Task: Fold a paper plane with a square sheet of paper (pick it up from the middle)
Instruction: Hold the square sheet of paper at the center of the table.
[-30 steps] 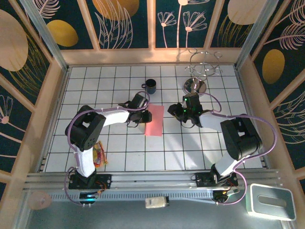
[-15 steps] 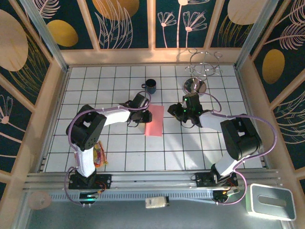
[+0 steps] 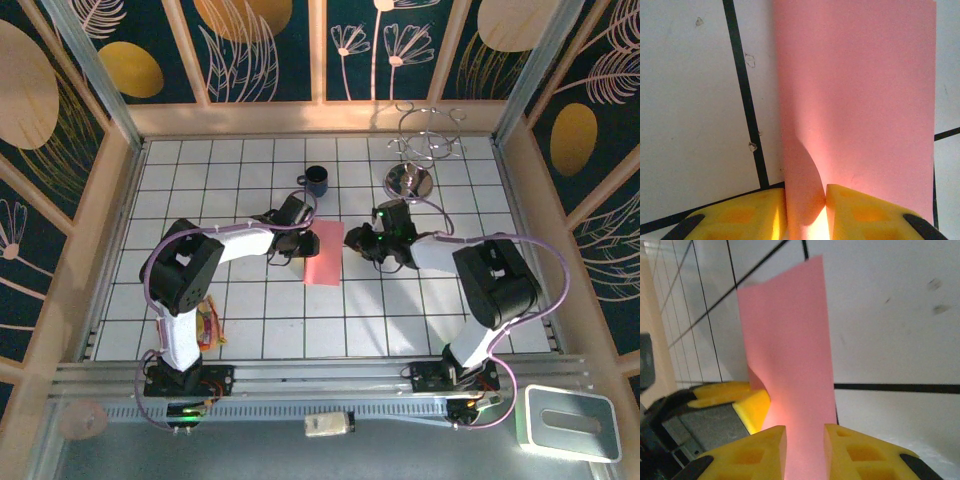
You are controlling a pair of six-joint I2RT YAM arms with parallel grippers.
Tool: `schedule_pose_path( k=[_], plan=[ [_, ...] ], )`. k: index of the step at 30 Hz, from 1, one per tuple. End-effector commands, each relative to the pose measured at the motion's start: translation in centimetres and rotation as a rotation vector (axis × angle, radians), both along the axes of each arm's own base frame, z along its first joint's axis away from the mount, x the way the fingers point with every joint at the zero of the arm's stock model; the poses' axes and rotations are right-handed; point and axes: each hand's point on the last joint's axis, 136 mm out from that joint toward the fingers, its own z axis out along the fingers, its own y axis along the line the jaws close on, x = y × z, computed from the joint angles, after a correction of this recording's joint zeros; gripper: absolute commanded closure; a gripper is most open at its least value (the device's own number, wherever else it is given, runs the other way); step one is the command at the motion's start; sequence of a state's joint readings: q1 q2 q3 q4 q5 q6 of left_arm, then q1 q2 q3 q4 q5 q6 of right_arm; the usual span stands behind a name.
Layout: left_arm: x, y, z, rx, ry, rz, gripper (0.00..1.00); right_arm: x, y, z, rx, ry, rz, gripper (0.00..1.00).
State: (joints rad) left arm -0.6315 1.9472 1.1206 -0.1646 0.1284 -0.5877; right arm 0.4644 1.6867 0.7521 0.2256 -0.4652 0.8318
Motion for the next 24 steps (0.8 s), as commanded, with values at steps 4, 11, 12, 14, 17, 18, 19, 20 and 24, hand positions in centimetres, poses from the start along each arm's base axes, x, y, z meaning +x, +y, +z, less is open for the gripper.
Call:
schedule_pose_path(
  k=[4, 11, 12, 14, 17, 18, 19, 20, 24],
  plan=[
    [-4.5, 4.3, -9.5, 0.213, 0.198, 0.018, 0.69, 0.2, 3.2, 0.9, 0.057, -0.042, 0.095, 0.8],
    [-4.8, 4.5, -9.8, 0.219, 0.208, 0.023, 0.69, 0.0, 4.4, -0.6, 0.064, -0.002, 0.128, 0.86],
    [-4.8, 4.5, -9.9, 0.219, 0.209, 0.025, 0.69, 0.0, 4.4, -0.8, 0.063, 0.004, 0.127, 0.87],
    [-4.9, 4.5, -9.9, 0.219, 0.21, 0.026, 0.69, -0.1, 4.3, -1.4, 0.052, 0.019, 0.124, 0.87],
    [-4.9, 4.6, -9.9, 0.22, 0.211, 0.026, 0.69, -0.5, 3.9, -2.5, 0.026, 0.043, 0.121, 0.88],
    [-4.9, 4.6, -10.0, 0.22, 0.212, 0.027, 0.69, -0.7, 3.8, -2.9, 0.014, 0.054, 0.121, 0.89],
    [-4.9, 4.6, -10.0, 0.22, 0.212, 0.027, 0.69, -0.8, 3.4, -3.5, -0.005, 0.068, 0.117, 0.89],
    [-4.9, 4.6, -9.9, 0.219, 0.211, 0.028, 0.69, -1.1, 3.2, -4.0, -0.023, 0.082, 0.117, 0.89],
    [-4.4, 4.2, -8.8, 0.198, 0.194, 0.038, 0.69, -2.0, 1.6, -6.5, -0.119, 0.138, 0.123, 0.91]
  ],
)
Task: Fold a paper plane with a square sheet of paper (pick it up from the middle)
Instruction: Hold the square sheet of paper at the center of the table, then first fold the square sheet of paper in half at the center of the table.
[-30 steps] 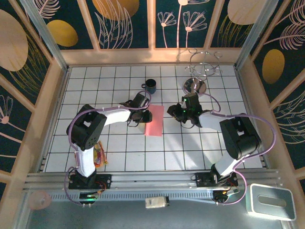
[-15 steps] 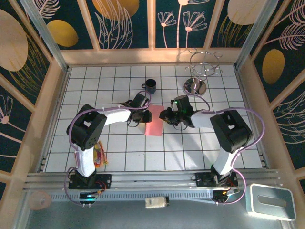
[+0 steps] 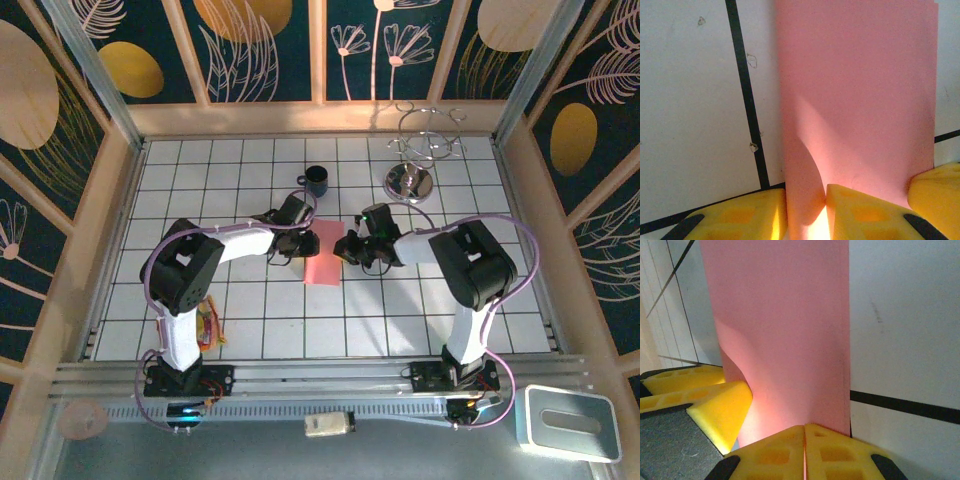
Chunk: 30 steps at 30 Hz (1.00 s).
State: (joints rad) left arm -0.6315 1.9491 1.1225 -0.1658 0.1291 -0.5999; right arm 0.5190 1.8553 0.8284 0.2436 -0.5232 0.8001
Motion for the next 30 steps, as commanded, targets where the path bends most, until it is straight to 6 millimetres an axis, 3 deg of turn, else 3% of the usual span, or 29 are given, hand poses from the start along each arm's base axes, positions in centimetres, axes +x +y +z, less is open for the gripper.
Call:
schedule_pose_path(
  k=[1, 4, 10, 14, 18, 21, 25, 30],
  plan=[
    [-3.9, 3.8, -7.8, 0.185, 0.171, 0.029, 0.69, -1.4, -2.0, -3.9, -0.143, 0.08, 0.019, 0.91],
    [-1.9, 2.8, -3.8, 0.142, 0.082, 0.042, 0.66, -2.0, -3.4, -5.9, -0.215, 0.114, 0.041, 0.93],
    [3.2, 1.9, 7.2, 0.066, -0.193, 0.1, 0.52, -1.7, -4.8, -7.3, -0.302, 0.125, 0.091, 0.94],
    [4.0, 1.6, 10.7, -0.004, -0.26, 0.105, 0.51, -1.5, -5.0, -7.7, -0.331, 0.13, 0.107, 0.95],
    [3.2, -1.1, 12.0, -0.203, -0.222, 0.042, 0.59, -1.7, -5.3, -8.2, -0.355, 0.147, 0.114, 0.95],
    [1.8, -3.5, 11.6, -0.352, -0.138, -0.016, 0.67, -1.9, -5.5, -8.5, -0.369, 0.157, 0.114, 0.95],
    [0.4, -5.0, 9.6, -0.447, -0.024, -0.037, 0.78, -1.9, -5.5, -8.5, -0.374, 0.159, 0.119, 0.95],
    [-0.3, -4.7, 6.6, -0.409, 0.061, -0.021, 0.87, -1.9, -5.7, -8.7, -0.386, 0.167, 0.121, 0.95]
  ],
)
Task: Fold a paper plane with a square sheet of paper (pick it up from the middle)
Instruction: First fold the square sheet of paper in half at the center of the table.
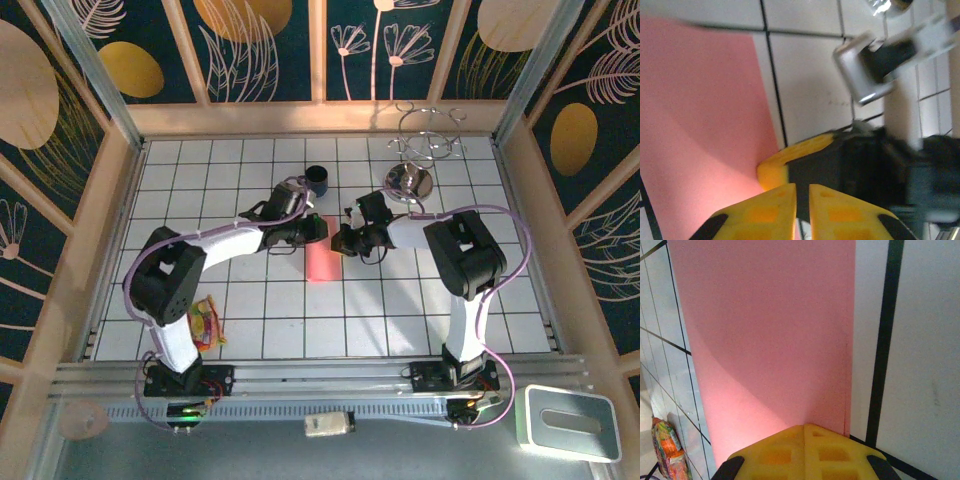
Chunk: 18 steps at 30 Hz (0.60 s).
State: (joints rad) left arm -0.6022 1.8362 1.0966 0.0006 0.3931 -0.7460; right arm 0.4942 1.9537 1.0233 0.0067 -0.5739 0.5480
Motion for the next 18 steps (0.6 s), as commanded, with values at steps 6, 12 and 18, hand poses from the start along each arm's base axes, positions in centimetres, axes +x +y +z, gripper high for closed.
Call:
schedule_pose_path(
  k=[6, 12, 18],
  plan=[
    [-1.6, -0.1, -2.9, 0.001, 0.115, -0.024, 0.9, -3.6, -6.3, -8.4, -0.333, 0.177, -0.068, 0.96],
    [-1.8, 0.6, -4.6, 0.059, 0.136, -0.024, 0.9, -3.8, -6.5, -8.8, -0.345, 0.185, -0.07, 0.96],
    [-1.9, 1.3, -6.0, 0.096, 0.149, -0.028, 0.9, -4.1, -6.8, -9.2, -0.359, 0.196, -0.07, 0.96]
  ],
)
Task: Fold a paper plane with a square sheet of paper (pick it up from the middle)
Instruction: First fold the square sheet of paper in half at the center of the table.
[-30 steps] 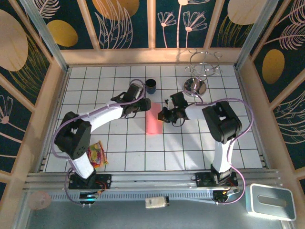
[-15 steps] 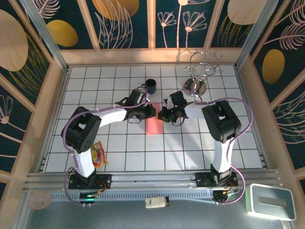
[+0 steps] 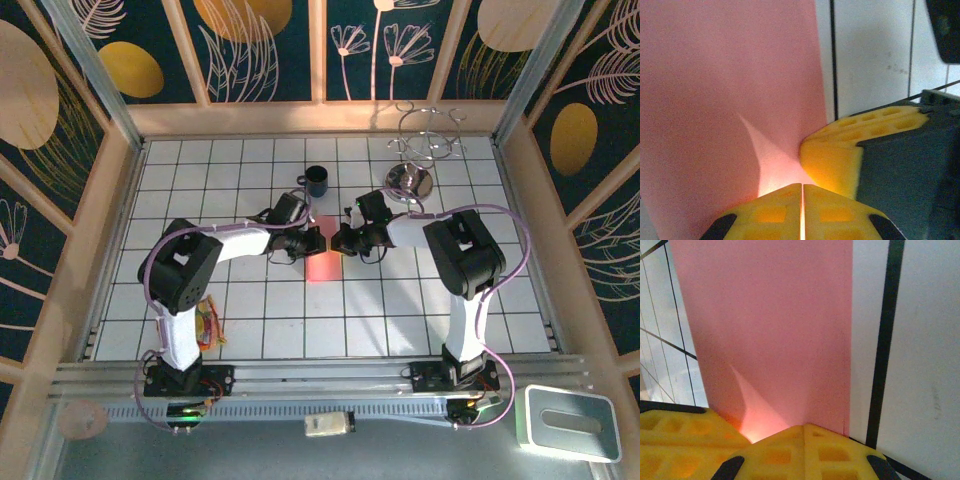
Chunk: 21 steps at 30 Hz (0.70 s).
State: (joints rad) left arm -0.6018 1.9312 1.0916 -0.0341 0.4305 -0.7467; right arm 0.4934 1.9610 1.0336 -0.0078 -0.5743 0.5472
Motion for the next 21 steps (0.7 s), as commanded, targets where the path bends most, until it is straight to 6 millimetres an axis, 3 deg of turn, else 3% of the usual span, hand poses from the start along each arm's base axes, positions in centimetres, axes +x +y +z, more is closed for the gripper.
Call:
schedule_pose_path(
  k=[1, 11, 16, 21],
  plan=[
    [-0.3, 1.1, -1.4, 0.046, 0.021, -0.007, 0.9, -4.1, -6.8, -9.1, -0.356, 0.186, -0.069, 0.96],
    [-0.9, 3.6, -3.1, 0.016, 0.023, -0.028, 0.9, -5.0, -7.5, -10.1, -0.386, 0.218, -0.063, 0.96],
    [-2.1, 5.8, -5.1, 0.063, 0.062, -0.017, 0.91, -5.6, -8.0, -10.7, -0.415, 0.236, -0.056, 0.96],
    [-0.9, 8.3, -3.9, 0.142, 0.009, 0.007, 0.91, -5.7, -8.3, -10.9, -0.429, 0.237, -0.053, 0.96]
  ],
)
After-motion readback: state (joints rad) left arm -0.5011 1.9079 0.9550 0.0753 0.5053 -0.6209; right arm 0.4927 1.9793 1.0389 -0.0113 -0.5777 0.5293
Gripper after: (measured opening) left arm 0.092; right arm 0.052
